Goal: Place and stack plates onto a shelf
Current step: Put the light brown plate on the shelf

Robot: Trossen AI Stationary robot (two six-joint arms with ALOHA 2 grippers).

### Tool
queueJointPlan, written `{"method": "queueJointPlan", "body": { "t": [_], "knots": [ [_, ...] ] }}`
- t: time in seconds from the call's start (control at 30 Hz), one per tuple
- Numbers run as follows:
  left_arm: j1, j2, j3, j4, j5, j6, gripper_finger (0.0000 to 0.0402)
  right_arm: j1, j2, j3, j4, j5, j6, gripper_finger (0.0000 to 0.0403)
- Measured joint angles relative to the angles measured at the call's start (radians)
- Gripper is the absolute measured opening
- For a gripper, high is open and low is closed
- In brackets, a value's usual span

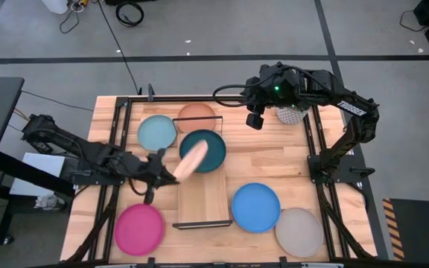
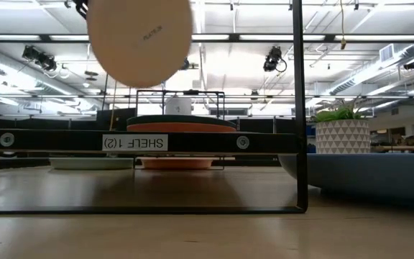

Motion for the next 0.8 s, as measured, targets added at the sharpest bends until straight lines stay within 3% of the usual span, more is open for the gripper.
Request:
{"method": "queueJointPlan", "body": {
  "t": [0.1, 0.3, 0.53, 0.67, 0.8],
  "knots": [
    [-0.012, 0.060, 0.000, 0.051, 0.080, 0.046, 0.0020, 0.000, 0.000, 0.000, -0.001, 0.000, 0.013, 0.0114],
    [-0.056, 0.176, 0.063, 0.061, 0.151, 0.281, 0.0016, 0.000, 0.000, 0.000, -0.005, 0.000, 0.027, 0.0114],
    [-0.076, 0.310, 0.144, -0.054, 0.301, 0.313, 0.0017, 0.000, 0.000, 0.000, -0.007, -0.006, 0.041, 0.0114],
    [-0.100, 0.362, 0.156, -0.111, 0.323, 0.328, 0.0017, 0.000, 0.000, 0.000, -0.007, -0.008, 0.045, 0.0114],
    [-0.125, 0.406, 0.156, -0.122, 0.312, 0.444, 0.0018, 0.000, 0.000, 0.000, -0.007, -0.008, 0.051, 0.0114]
  ]
}}
